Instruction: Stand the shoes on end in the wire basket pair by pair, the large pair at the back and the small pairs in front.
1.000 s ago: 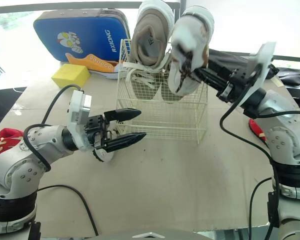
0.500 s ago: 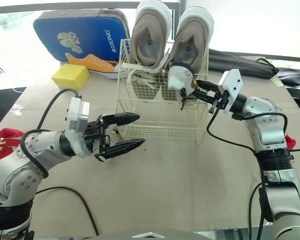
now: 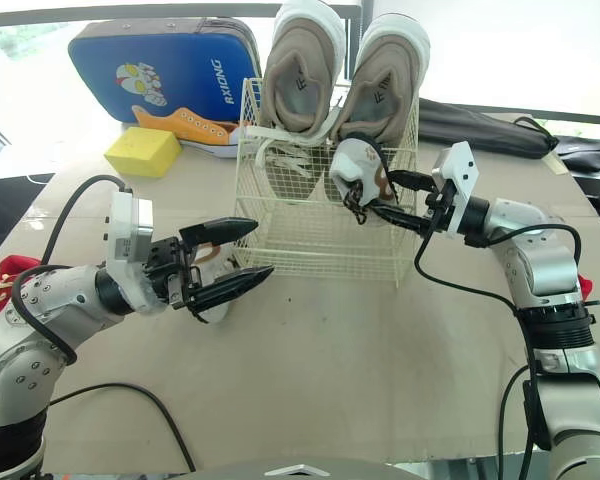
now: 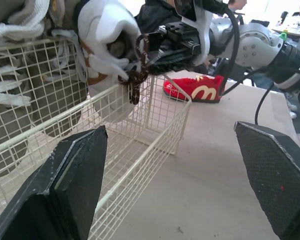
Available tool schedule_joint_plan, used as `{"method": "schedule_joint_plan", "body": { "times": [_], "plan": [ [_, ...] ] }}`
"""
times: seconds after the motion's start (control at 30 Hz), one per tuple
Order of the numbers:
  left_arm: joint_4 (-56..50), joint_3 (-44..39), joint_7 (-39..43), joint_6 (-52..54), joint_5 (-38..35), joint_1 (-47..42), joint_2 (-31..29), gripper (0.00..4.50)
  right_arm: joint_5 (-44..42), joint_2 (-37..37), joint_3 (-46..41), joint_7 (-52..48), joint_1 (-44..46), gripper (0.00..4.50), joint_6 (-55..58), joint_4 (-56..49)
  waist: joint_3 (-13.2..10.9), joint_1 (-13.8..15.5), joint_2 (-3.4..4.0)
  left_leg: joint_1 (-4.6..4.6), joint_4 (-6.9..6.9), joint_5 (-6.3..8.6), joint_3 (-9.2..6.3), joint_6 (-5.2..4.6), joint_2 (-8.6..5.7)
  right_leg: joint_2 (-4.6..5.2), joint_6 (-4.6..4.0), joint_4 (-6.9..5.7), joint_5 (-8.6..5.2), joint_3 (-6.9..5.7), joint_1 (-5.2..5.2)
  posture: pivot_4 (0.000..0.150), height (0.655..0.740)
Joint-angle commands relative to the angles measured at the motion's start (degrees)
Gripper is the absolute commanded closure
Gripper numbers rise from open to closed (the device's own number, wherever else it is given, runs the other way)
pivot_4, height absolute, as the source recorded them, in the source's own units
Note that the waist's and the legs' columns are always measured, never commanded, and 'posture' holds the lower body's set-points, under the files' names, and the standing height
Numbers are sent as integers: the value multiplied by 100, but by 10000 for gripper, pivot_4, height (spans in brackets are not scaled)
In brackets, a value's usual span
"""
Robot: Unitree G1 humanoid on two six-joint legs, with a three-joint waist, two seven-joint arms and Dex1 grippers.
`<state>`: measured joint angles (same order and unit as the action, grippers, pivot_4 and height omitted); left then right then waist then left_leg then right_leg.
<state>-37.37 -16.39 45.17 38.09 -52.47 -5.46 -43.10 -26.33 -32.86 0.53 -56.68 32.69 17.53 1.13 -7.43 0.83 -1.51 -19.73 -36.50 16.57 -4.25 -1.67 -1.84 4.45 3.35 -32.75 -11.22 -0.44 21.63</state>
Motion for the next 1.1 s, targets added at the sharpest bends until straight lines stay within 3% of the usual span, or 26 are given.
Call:
{"method": "schedule_joint_plan", "body": {
  "times": [0.03,0.3,0.47,0.67,0.93,1.1],
  "plan": [
    [-174,-72,-111,-137,-97,-38,51,680,32,-128,-351,271,-5,879,30,-207,0,2,-1,0,-1,0,0,0,0,-1,0,-1,0,-1,0,1500,7400],
    [33,-207,-516,-4,-483,-96,279,680,-133,-343,-927,871,-222,879,211,-1194,-4,-6,7,-2,5,-13,-1,23,1,-2,0,2,0,-1,3,1500,7400],
    [334,-647,-1101,208,-1163,-24,430,680,-879,-823,-1267,757,-618,879,1269,-1835,-2,4,2,-4,5,0,-5,0,3,1,0,4,0,-3,2,1500,7400],
    [1311,-1744,-1710,1252,-2007,576,-317,680,-1959,-1541,-1963,456,-1465,879,1974,-3179,-5,-15,7,-3,9,2,-5,-2,11,-3,2,4,-2,-6,5,1500,7400],
    [2047,-902,-2565,2681,-1860,7,-1082,680,-2424,-1744,-1694,726,-1974,879,2354,-4006,-3,22,-5,-4,8,6,-13,3,5,7,30,6,-20,-17,1,1500,7400],
    [2818,-384,-3670,4260,-2371,-1372,-1283,680,-2438,-1720,-1636,914,-2287,879,2314,-4310,0,39,-13,-6,9,0,-37,6,3,4,28,-4,-11,-32,3,1500,7400]
  ]
}}
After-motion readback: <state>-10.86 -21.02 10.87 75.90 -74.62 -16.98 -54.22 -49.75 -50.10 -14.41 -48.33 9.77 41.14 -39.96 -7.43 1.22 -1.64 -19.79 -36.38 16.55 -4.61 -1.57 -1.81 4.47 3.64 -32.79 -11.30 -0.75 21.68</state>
